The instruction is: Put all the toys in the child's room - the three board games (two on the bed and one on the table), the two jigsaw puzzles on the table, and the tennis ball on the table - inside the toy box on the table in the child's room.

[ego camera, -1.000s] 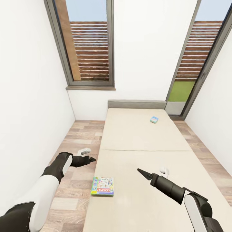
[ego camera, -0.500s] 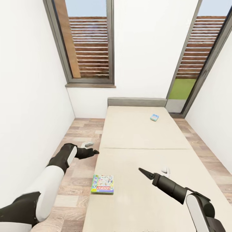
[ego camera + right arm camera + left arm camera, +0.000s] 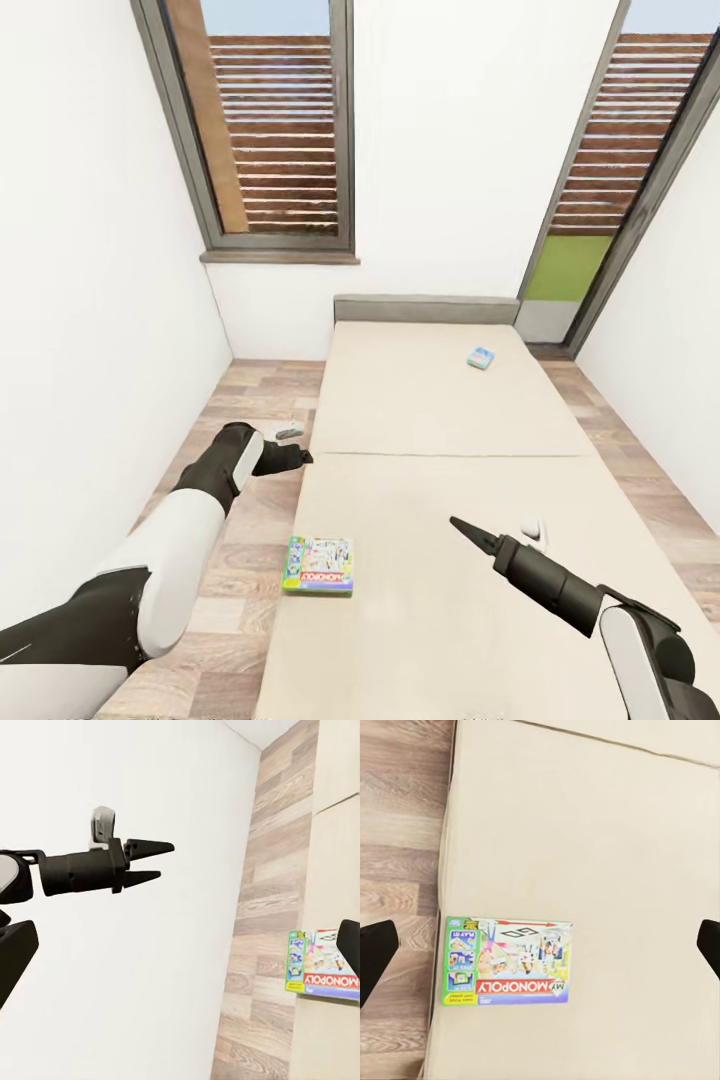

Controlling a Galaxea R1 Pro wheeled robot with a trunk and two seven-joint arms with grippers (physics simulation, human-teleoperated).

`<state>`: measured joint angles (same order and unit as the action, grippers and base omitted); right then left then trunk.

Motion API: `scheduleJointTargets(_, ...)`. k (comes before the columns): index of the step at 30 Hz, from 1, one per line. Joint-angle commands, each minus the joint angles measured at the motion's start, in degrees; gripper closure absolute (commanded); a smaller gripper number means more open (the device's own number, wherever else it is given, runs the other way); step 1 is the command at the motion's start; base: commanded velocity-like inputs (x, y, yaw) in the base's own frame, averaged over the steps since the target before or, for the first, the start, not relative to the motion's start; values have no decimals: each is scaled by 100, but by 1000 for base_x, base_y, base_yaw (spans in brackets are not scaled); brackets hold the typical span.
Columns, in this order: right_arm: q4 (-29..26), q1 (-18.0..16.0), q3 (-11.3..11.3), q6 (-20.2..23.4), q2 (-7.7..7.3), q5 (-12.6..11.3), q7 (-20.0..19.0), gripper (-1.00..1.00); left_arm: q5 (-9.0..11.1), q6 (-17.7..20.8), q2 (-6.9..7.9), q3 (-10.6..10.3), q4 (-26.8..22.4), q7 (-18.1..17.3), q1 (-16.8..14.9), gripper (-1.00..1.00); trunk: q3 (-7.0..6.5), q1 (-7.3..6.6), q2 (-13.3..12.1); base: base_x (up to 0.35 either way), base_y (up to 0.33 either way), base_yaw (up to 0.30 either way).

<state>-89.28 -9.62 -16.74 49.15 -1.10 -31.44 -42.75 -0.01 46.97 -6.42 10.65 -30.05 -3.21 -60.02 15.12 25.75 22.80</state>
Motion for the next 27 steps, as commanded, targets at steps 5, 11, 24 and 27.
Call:
scheduleJointTargets(5, -2, -5, -52, 62, -3, -3, -53, -100, 4, -12, -30, 42, 140, 111, -95, -100, 57, 3, 12, 0, 0, 0)
scheduleJointTargets(11, -2, -5, -94, 66, -4, -2, -62, -100, -8, -240, -44, 43, 243, 140, -120, -100, 112, 3, 12, 0, 0, 0)
scheduleJointTargets(24, -2, -5, -295, 76, -11, 6, -74, -100, 27, -531, -111, 42, 523, 158, -132, -100, 232, 3, 12, 0, 0, 0)
scheduleJointTargets(27, -2, -5, -310, 77, -12, 6, -75, -100, 28, -524, -149, 42, 516, 156, -133, -100, 260, 3, 12, 0, 0, 0)
